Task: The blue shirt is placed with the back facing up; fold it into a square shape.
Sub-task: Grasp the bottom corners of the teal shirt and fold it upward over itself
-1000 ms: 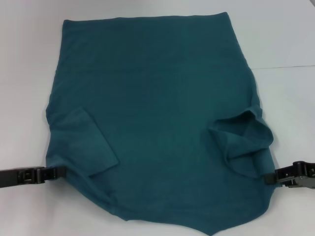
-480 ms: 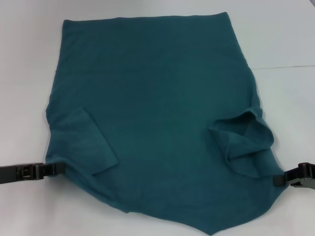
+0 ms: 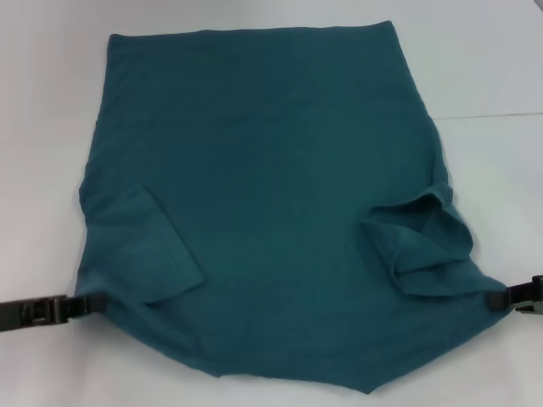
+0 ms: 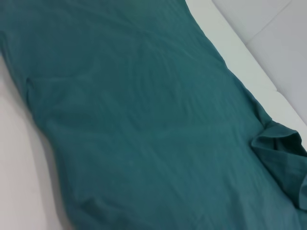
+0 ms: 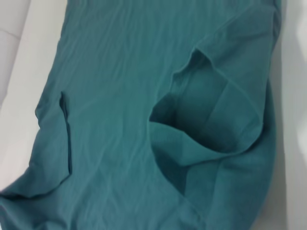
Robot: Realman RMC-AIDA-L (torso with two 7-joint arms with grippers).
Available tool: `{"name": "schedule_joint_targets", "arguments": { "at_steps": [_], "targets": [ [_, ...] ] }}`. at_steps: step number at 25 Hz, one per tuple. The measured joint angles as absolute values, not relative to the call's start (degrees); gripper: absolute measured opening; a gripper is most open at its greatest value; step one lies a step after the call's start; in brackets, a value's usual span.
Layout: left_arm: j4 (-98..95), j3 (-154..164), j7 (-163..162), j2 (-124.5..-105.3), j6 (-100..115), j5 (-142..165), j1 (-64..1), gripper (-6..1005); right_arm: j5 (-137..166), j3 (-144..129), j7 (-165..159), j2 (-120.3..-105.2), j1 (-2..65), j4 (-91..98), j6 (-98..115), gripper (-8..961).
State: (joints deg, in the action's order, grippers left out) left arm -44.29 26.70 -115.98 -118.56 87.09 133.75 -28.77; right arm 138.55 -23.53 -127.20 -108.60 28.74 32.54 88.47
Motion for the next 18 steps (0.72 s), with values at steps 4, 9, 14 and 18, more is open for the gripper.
{"name": "schedule_joint_targets", "arguments": {
  "at_steps": [4,9,14,18],
  "targets": [
    [-44.39,26.38,-115.89,-119.05,88.4,133.77,-27.24,12,138.39,-21.81,-125.81,-108.4,28.44,32.53,88.88,43],
    [-44.65,25.72,-115.49,-119.38,90.37,133.94,-25.43,12,137.39,-21.22,-124.71,-108.02,27.89,32.51,89.34,42],
    [-44.83,24.9,-115.29,-119.51,92.21,134.36,-24.22,12,137.04,-20.91,-124.18,-107.82,27.4,32.51,89.47,43],
    [-44.83,24.86,-115.2,-119.76,92.66,134.39,-23.32,12,136.99,-20.22,-123.4,-107.77,26.7,32.5,89.63,43]
  ]
}}
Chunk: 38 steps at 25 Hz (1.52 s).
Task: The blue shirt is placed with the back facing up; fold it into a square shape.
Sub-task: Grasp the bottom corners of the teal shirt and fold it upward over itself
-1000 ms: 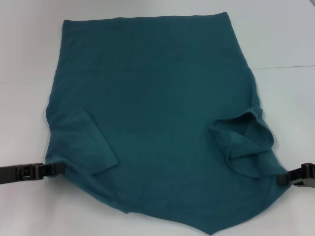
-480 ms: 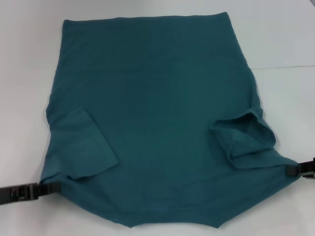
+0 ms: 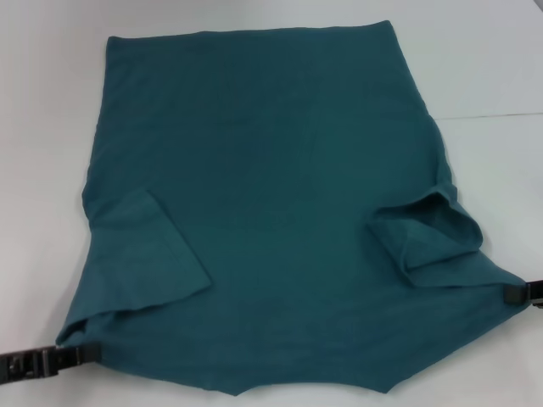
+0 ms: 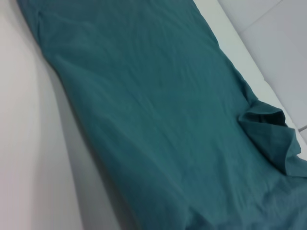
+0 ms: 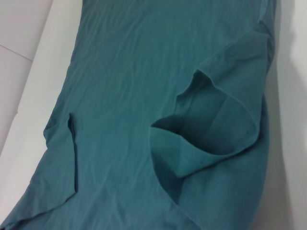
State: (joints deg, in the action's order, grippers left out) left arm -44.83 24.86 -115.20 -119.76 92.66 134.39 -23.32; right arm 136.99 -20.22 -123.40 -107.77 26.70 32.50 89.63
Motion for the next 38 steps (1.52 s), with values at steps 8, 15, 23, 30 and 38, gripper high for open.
{"name": "schedule_joint_targets", "arguments": {
  "at_steps": [8,15,23,30,38],
  "targets": [
    [-44.64,22.94,-114.71,-120.18,93.82,135.05,-21.16,12,135.65,-18.35,-121.38,-107.78,24.22,32.42,91.55,42],
    [-44.56,22.7,-113.88,-120.89,95.58,135.09,-19.31,12,134.93,-17.48,-117.25,-108.12,21.78,32.23,94.44,42],
    [-44.25,21.21,-112.98,-121.14,98.31,135.07,-18.46,12,134.8,-15.84,-113.38,-108.63,17.67,32.55,99.43,43],
    [-43.6,21.18,-111.58,-121.59,100.49,135.09,-17.43,12,134.8,-13.98,-112.63,-107.73,15.1,33.27,100.47,43],
    [-42.96,21.16,-109.41,-122.2,103.72,134.9,-16.0,12,134.91,-13.36,-112.64,-106.85,14.21,34.22,101.17,42]
  ]
}}
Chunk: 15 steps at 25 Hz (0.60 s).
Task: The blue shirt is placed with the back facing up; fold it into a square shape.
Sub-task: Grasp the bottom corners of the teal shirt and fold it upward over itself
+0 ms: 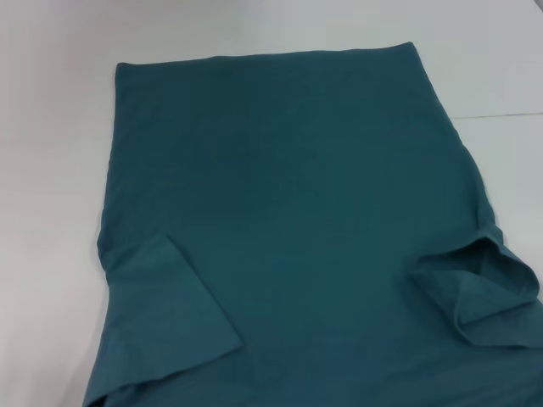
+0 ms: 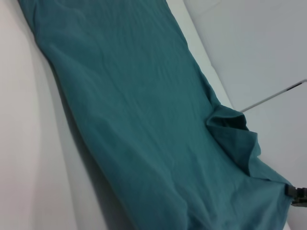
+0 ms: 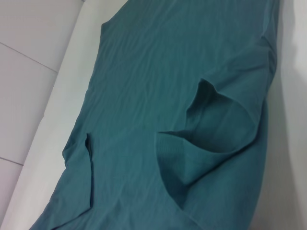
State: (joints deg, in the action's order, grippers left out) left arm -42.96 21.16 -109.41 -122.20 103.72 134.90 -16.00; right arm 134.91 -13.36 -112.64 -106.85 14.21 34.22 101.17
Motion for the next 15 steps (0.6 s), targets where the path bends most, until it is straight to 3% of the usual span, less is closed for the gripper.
{"name": "schedule_joint_targets", "arguments": {
  "at_steps": [9,15],
  "targets": [
    [-42.87,20.0,-108.82,-122.22,103.89,134.42,-16.5,12,135.11,-10.65,-113.2,-105.39,13.26,34.44,102.3,42],
    [-42.69,18.52,-109.21,-120.89,103.3,132.23,-19.52,12,134.89,-7.55,-113.53,-105.09,15.38,34.94,101.45,43]
  ]
}}
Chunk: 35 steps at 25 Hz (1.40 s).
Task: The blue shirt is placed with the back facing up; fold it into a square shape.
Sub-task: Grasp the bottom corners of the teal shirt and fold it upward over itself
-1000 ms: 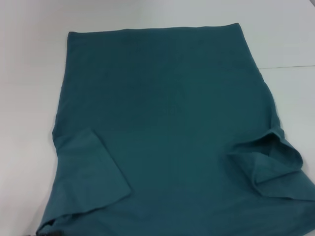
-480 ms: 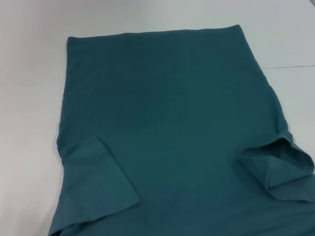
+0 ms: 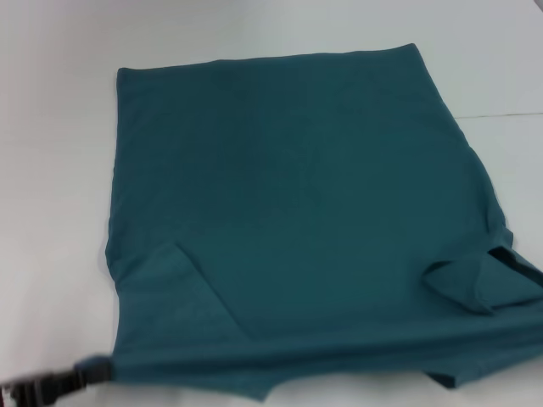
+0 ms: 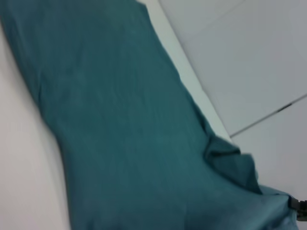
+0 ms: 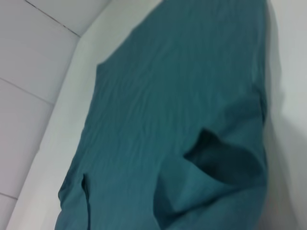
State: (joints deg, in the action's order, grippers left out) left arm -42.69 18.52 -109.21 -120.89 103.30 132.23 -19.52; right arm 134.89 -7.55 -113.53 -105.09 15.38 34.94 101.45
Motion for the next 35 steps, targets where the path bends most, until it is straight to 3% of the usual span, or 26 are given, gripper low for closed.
{"name": "schedule_joint_targets", "arguments": {
  "at_steps": [10,16,27,35],
  "targets": [
    [-39.14,13.84,-110.72,-117.35,96.07,129.51,-30.3,12,134.26,-6.87,-116.2,-104.84,24.89,34.93,93.26,43],
    [-36.58,14.09,-110.87,-116.56,84.44,125.47,-36.17,12,134.06,-7.21,-115.93,-106.25,31.7,34.34,84.27,42],
    [-32.02,14.91,-106.42,-116.96,62.49,121.94,-45.04,12,134.02,-12.49,-114.31,-109.47,42.42,32.13,62.47,43],
    [-27.83,16.42,-96.42,-119.57,48.14,116.55,-49.6,12,133.2,-19.0,-112.57,-112.16,47.36,27.58,42.26,42]
  ]
}}
